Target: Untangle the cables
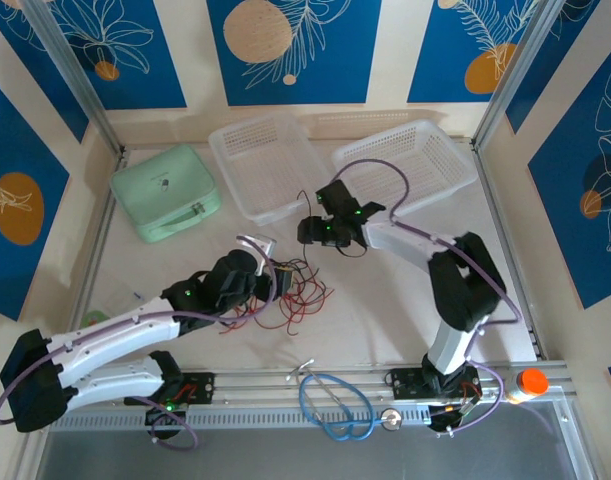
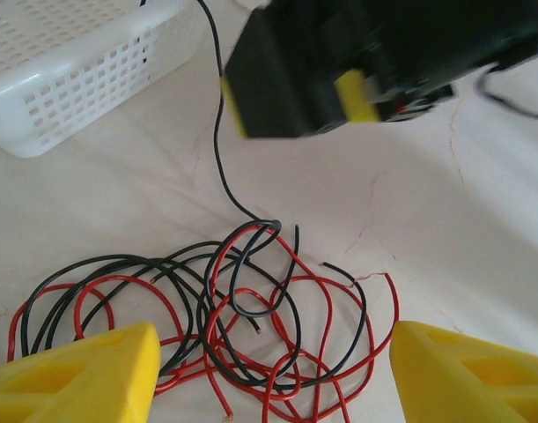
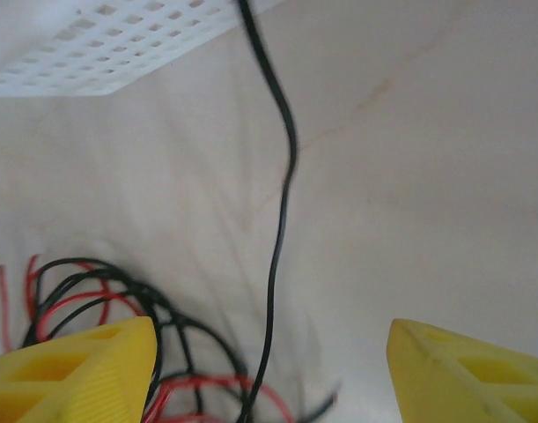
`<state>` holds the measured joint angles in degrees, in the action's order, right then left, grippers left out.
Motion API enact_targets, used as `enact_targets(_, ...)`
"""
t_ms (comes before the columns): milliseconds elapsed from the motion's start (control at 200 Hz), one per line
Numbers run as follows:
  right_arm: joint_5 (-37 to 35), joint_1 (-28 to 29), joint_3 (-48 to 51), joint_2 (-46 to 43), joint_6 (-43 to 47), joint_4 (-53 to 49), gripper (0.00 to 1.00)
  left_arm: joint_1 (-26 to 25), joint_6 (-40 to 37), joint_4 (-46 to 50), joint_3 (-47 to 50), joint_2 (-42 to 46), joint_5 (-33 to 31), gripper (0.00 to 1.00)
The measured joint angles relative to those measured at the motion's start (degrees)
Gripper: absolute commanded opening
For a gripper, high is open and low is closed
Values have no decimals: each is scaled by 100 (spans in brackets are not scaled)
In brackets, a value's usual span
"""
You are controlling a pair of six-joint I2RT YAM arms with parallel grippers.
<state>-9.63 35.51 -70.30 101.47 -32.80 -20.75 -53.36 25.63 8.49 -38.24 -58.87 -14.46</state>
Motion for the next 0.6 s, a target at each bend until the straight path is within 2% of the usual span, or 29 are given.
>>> enact_targets(185, -310, 87, -748, 839, 697, 188, 67, 11, 2, 181, 0, 168, 2, 72)
enact_targets(405, -667, 9, -1661, 1276, 868, 28, 58, 13, 4, 295, 4, 398, 2, 73)
enact_targets(490, -793, 4, -1665, 1292, 866, -66, 47, 13, 4, 319, 9, 476, 2, 73)
enact_targets(600, -909, -26, -1665, 1298, 800, -173, 18, 13, 4, 339, 11, 570, 2, 73)
